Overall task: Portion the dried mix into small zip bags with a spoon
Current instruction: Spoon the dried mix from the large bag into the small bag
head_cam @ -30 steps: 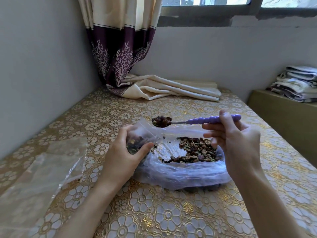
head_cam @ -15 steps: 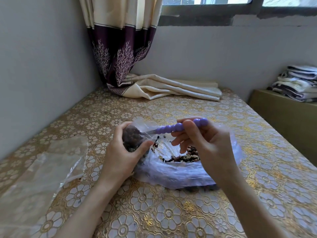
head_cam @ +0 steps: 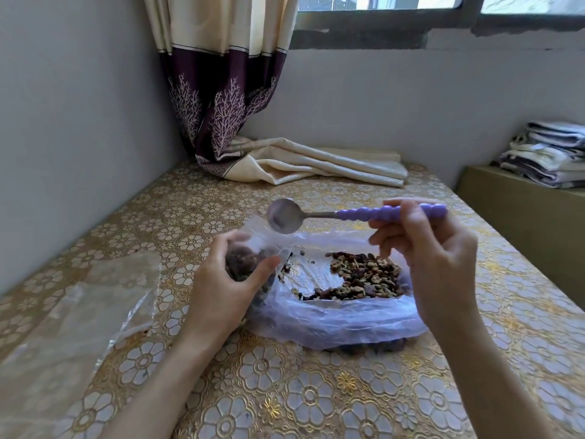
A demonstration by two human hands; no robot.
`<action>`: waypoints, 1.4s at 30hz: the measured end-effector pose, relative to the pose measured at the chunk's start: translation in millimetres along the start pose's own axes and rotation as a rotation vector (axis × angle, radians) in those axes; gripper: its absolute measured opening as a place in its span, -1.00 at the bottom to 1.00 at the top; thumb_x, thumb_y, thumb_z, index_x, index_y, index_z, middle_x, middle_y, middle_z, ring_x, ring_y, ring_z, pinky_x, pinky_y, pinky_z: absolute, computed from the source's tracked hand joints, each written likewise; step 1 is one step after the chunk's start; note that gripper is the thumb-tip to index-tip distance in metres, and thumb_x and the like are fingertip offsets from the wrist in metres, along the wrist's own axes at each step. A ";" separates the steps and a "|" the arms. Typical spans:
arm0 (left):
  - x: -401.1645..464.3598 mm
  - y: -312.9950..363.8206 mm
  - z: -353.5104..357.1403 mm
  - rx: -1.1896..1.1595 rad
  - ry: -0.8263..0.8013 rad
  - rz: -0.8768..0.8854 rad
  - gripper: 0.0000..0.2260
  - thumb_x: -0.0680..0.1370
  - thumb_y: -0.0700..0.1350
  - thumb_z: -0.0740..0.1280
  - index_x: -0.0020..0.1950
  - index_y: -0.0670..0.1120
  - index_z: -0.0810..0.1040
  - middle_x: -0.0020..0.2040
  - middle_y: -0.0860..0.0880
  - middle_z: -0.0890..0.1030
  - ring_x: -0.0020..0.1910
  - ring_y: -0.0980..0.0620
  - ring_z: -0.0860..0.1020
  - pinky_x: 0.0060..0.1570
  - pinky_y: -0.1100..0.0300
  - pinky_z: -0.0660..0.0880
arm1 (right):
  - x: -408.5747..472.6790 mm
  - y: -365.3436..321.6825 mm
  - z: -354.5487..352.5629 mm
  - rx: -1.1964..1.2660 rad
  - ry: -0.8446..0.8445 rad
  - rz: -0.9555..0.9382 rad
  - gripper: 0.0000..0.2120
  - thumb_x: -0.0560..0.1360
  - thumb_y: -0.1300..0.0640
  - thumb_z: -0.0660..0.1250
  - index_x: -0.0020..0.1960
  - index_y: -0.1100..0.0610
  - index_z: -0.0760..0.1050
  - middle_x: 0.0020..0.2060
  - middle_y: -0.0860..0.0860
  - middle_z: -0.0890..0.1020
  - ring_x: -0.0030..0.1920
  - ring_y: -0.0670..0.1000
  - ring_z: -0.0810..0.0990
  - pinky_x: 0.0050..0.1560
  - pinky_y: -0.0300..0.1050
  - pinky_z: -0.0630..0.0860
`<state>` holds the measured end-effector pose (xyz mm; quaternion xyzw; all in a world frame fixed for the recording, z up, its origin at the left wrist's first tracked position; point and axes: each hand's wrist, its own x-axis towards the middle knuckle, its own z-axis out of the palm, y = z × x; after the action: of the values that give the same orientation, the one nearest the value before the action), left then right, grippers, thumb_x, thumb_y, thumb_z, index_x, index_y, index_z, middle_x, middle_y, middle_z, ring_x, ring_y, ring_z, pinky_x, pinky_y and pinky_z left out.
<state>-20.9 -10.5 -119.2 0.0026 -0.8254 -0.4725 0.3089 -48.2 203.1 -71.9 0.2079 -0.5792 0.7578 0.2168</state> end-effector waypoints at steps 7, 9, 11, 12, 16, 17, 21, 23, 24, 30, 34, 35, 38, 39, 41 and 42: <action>-1.0 2.1 0.5 0.025 0.000 0.011 -0.48 0.25 0.32 0.30 0.08 0.06 0.42 -0.11 0.19 0.53 -0.15 0.36 0.48 -0.27 0.63 0.35 | 12.1 13.4 -29.4 -0.185 0.199 0.075 -0.73 0.58 0.13 0.23 -0.26 0.16 0.53 -0.46 -0.01 0.62 -0.48 -0.07 0.52 -0.47 -0.29 0.43; -0.9 2.0 0.4 0.044 0.003 0.018 -0.49 0.25 0.32 0.28 0.07 0.07 0.42 -0.12 0.21 0.52 -0.15 0.37 0.46 -0.25 0.63 0.36 | 14.3 17.5 -34.2 -0.268 0.134 0.111 -0.73 0.58 0.10 0.23 -0.25 0.17 0.53 -0.46 0.00 0.62 -0.48 -0.08 0.51 -0.47 -0.29 0.44; -1.0 2.1 0.3 0.051 0.006 0.017 -0.50 0.26 0.32 0.27 0.07 0.07 0.42 -0.12 0.23 0.50 -0.15 0.39 0.45 -0.24 0.63 0.36 | 16.1 20.6 -37.4 -0.329 0.077 0.159 -0.73 0.58 0.08 0.22 -0.23 0.18 0.53 -0.45 0.01 0.60 -0.48 -0.10 0.51 -0.47 -0.28 0.44; -1.1 2.2 0.2 0.052 0.008 0.016 -0.51 0.27 0.32 0.27 0.07 0.07 0.42 -0.12 0.23 0.50 -0.16 0.39 0.45 -0.24 0.63 0.36 | 16.9 21.5 -38.7 -0.354 0.057 0.177 -0.74 0.58 0.08 0.22 -0.21 0.18 0.53 -0.44 0.00 0.60 -0.49 -0.11 0.50 -0.47 -0.28 0.43; -0.7 2.7 0.3 0.059 0.013 0.018 -0.54 0.28 0.29 0.28 0.06 0.06 0.43 -0.14 0.23 0.51 -0.20 0.41 0.46 -0.25 0.61 0.37 | 20.7 22.9 -42.6 -0.359 0.052 0.256 -0.73 0.60 0.11 0.18 -0.20 0.18 0.50 -0.44 0.01 0.55 -0.51 -0.08 0.40 -0.53 -0.28 0.34; -0.8 2.6 0.3 0.059 0.013 0.018 -0.54 0.29 0.29 0.28 0.06 0.06 0.43 -0.15 0.23 0.51 -0.22 0.41 0.47 -0.25 0.61 0.37 | 21.5 22.8 -43.4 -0.345 0.061 0.285 -0.72 0.61 0.12 0.16 -0.21 0.20 0.49 -0.46 0.01 0.54 -0.51 -0.06 0.39 -0.54 -0.28 0.32; -1.0 1.8 -0.2 0.050 0.010 0.016 -0.56 0.29 0.27 0.29 0.06 0.07 0.43 -0.15 0.21 0.52 -0.22 0.46 0.49 -0.25 0.60 0.38 | 22.3 21.5 -44.4 -0.321 0.053 0.378 -0.68 0.62 0.12 0.14 -0.24 0.21 0.48 -0.55 -0.05 0.54 -0.52 -0.13 0.39 -0.57 -0.32 0.27; -1.0 1.6 -0.3 0.055 0.010 0.015 -0.56 0.29 0.28 0.29 0.06 0.07 0.43 -0.14 0.20 0.53 -0.21 0.41 0.49 -0.25 0.59 0.39 | 21.4 20.4 -42.6 -0.304 0.033 0.411 -0.68 0.62 0.12 0.13 -0.25 0.20 0.47 -0.58 -0.06 0.54 -0.56 -0.16 0.37 -0.58 -0.35 0.25; -1.0 1.4 -0.4 0.057 0.010 0.017 -0.55 0.29 0.29 0.29 0.06 0.07 0.43 -0.14 0.20 0.52 -0.19 0.39 0.48 -0.24 0.59 0.39 | 20.7 20.0 -41.2 -0.297 0.019 0.423 -0.67 0.62 0.12 0.13 -0.26 0.20 0.46 -0.57 -0.04 0.56 -0.57 -0.17 0.36 -0.59 -0.36 0.24; -0.7 -0.2 -0.3 0.065 0.009 0.014 -0.56 0.29 0.30 0.28 0.06 0.09 0.43 -0.12 0.21 0.52 -0.17 0.38 0.50 -0.24 0.57 0.41 | 15.3 21.8 -34.2 -0.300 -0.045 0.484 -0.67 0.60 0.10 0.18 -0.27 0.22 0.48 -0.49 0.05 0.63 -0.56 -0.14 0.44 -0.60 -0.33 0.31; -0.9 0.2 -0.5 0.061 0.004 0.018 -0.56 0.29 0.30 0.29 0.06 0.11 0.42 -0.14 0.24 0.51 -0.20 0.46 0.49 -0.25 0.56 0.42 | 14.6 22.2 -34.3 -0.325 -0.003 0.497 -0.68 0.59 0.10 0.21 -0.27 0.24 0.50 -0.46 0.09 0.62 -0.54 -0.09 0.48 -0.58 -0.29 0.37; -0.9 0.3 -0.5 0.058 0.004 0.022 -0.57 0.29 0.30 0.29 0.05 0.11 0.42 -0.14 0.24 0.51 -0.19 0.48 0.49 -0.25 0.57 0.41 | 14.5 22.0 -34.4 -0.329 0.021 0.491 -0.67 0.58 0.11 0.22 -0.28 0.24 0.51 -0.49 0.07 0.60 -0.55 -0.09 0.48 -0.59 -0.28 0.37; -0.6 0.3 -0.1 0.055 -0.004 0.028 -0.58 0.29 0.29 0.30 0.05 0.12 0.41 -0.14 0.24 0.50 -0.17 0.52 0.47 -0.25 0.60 0.38 | 14.4 21.3 -34.3 -0.304 0.087 0.485 -0.67 0.58 0.11 0.22 -0.28 0.27 0.51 -0.57 0.02 0.56 -0.58 -0.10 0.46 -0.61 -0.29 0.37; -0.5 0.2 0.0 0.056 -0.007 0.029 -0.58 0.29 0.29 0.30 0.05 0.12 0.41 -0.14 0.24 0.50 -0.17 0.52 0.47 -0.26 0.60 0.38 | 14.3 21.1 -34.2 -0.285 0.102 0.487 -0.67 0.58 0.12 0.22 -0.27 0.28 0.51 -0.57 0.02 0.56 -0.58 -0.10 0.46 -0.61 -0.29 0.37; -0.4 -0.1 -0.3 0.059 -0.014 0.026 -0.57 0.29 0.29 0.30 0.06 0.12 0.41 -0.13 0.25 0.50 -0.17 0.51 0.47 -0.26 0.60 0.38 | 14.4 20.8 -34.1 -0.248 0.127 0.490 -0.68 0.58 0.12 0.23 -0.26 0.29 0.51 -0.57 0.02 0.56 -0.58 -0.11 0.46 -0.62 -0.31 0.38; -0.4 -0.1 -0.4 0.061 -0.018 0.023 -0.56 0.29 0.30 0.29 0.07 0.12 0.41 -0.13 0.25 0.50 -0.17 0.48 0.48 -0.26 0.60 0.39 | 14.5 20.8 -34.3 -0.228 0.142 0.491 -0.69 0.58 0.12 0.23 -0.25 0.29 0.50 -0.57 0.02 0.56 -0.58 -0.11 0.47 -0.62 -0.31 0.37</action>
<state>-20.4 -10.7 -119.4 -0.0018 -0.8421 -0.4436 0.3068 -74.1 232.6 -88.4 -0.0179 -0.6772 0.7302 0.0888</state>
